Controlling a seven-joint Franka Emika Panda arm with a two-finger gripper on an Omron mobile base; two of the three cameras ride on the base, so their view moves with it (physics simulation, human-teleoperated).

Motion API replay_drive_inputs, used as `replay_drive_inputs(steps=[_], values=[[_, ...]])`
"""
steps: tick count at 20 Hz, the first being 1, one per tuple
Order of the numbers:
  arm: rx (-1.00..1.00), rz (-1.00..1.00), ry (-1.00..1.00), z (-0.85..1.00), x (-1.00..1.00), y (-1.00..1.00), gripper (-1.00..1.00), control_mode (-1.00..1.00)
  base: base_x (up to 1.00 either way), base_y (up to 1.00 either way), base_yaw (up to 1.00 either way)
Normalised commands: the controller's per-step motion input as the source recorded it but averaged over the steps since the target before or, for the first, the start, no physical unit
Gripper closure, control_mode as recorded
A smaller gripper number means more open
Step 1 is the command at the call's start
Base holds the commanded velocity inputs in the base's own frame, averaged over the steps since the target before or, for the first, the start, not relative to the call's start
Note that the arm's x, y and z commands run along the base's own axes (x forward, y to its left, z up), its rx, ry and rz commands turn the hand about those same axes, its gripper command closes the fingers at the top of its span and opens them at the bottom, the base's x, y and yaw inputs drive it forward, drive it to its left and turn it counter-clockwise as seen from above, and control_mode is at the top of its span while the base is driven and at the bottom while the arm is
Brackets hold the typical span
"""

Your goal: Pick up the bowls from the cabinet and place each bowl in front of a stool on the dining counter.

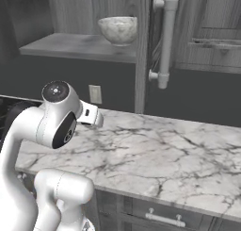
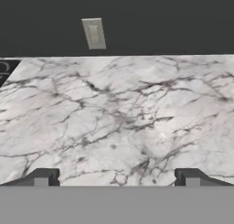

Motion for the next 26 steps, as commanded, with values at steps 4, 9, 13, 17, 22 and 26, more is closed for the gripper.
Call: replay_drive_inputs(steps=[4, 9, 13, 17, 22, 26], values=[[0.00, 0.00, 0.00, 0.00, 0.00, 0.00, -1.00, 1.00, 0.66, 0.01, -0.11], [0.00, 0.00, 0.00, 0.00, 0.00, 0.00, -1.00, 1.00, 0.37, 0.01, -0.02], [0.00, 0.00, 0.00, 0.00, 0.00, 0.00, -1.00, 1.00, 0.21, 0.04, -0.06], [0.00, -0.06, 0.00, 0.15, 0.07, 0.00, -1.00, -1.00, 0.00, 0.00, 0.00], [0.00, -0.03, 0.00, 0.47, 0.00, 0.00, -1.00, -1.00, 0.00, 0.00, 0.00], [0.00, -0.05, 0.00, 0.59, 0.00, 0.00, -1.00, -1.00, 0.00, 0.00, 0.00]])
